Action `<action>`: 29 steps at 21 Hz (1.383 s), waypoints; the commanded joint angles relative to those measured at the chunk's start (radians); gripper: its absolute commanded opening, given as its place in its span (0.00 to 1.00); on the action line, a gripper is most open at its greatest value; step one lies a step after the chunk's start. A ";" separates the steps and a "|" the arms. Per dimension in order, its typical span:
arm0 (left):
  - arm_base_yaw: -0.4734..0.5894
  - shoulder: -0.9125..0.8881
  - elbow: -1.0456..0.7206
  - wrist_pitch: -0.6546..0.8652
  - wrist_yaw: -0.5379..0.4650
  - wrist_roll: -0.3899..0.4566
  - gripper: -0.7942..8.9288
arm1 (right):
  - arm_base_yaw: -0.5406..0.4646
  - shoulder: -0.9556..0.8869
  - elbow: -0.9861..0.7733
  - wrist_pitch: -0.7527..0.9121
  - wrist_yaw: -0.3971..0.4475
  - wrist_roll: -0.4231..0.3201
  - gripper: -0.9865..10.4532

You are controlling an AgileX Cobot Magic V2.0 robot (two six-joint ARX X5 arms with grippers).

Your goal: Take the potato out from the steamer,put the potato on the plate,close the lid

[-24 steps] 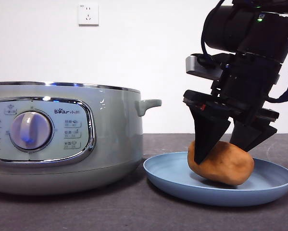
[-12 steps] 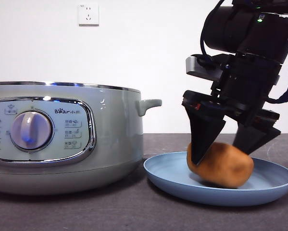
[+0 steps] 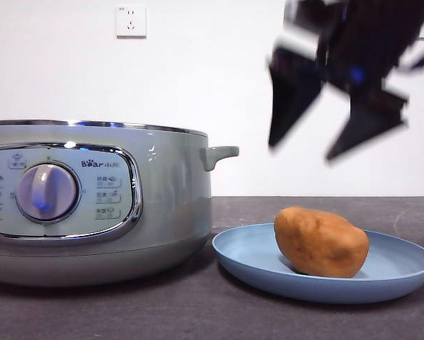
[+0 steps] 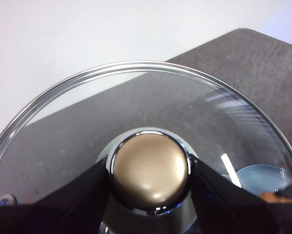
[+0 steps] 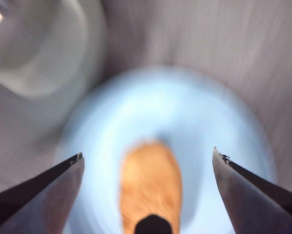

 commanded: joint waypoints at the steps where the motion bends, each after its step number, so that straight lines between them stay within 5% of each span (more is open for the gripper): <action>1: 0.001 0.024 0.019 0.049 0.026 -0.006 0.07 | -0.001 -0.106 0.024 -0.005 0.003 0.009 0.47; 8: 0.002 0.179 0.017 0.035 0.053 -0.012 0.07 | -0.033 -0.468 0.043 -0.035 0.009 0.037 0.47; 12: 0.002 0.240 -0.025 0.034 0.079 -0.019 0.07 | -0.058 -0.572 0.043 -0.099 0.087 0.036 0.47; 29: 0.003 0.241 -0.287 0.158 0.073 -0.078 0.07 | -0.070 -0.596 0.043 -0.164 0.108 0.035 0.47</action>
